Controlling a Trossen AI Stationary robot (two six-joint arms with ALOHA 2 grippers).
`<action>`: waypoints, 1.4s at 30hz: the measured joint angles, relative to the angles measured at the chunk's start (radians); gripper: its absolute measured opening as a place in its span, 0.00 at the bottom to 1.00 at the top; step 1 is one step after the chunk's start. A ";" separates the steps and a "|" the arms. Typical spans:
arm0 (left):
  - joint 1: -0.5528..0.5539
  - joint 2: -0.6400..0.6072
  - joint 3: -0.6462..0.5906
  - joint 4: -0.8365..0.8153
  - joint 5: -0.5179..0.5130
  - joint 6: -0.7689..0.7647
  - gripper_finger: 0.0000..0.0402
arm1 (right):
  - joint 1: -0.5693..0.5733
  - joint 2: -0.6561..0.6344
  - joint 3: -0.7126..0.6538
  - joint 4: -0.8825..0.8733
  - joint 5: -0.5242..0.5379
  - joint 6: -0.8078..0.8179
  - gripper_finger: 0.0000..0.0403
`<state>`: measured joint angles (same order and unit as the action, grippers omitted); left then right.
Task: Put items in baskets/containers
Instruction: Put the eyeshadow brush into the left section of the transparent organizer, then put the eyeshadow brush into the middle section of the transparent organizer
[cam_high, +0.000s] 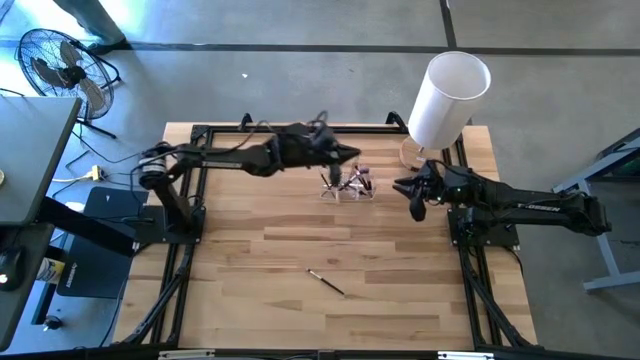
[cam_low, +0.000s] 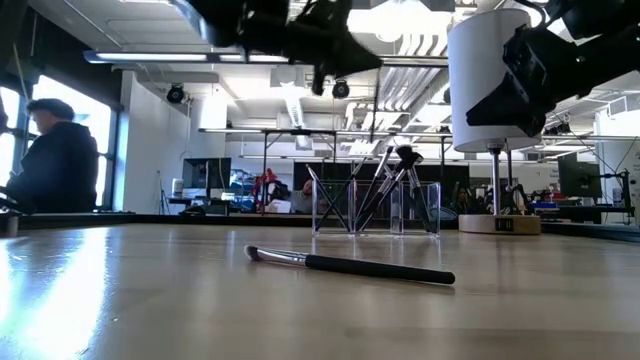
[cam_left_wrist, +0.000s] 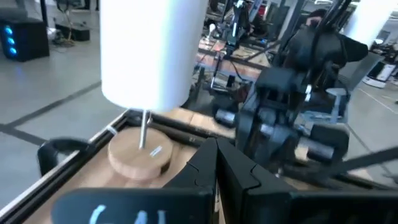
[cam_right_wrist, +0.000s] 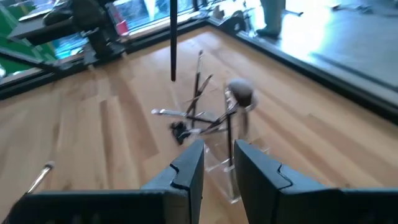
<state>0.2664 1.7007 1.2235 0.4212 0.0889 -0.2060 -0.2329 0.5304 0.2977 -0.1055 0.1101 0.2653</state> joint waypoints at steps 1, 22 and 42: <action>0.016 -0.020 -0.043 0.031 0.027 0.000 0.00 | 0.000 0.000 0.000 0.007 0.017 0.000 0.21; 0.126 -0.027 -0.413 0.356 0.082 0.051 0.00 | -0.002 0.001 0.000 0.067 0.180 0.050 0.21; -0.004 -0.045 -0.259 0.174 -0.011 0.046 0.36 | -0.002 0.001 0.000 0.064 0.056 0.049 0.21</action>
<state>0.2626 1.6559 0.9644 0.5954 0.0776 -0.1604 -0.2348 0.5316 0.2977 -0.0413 0.1660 0.3143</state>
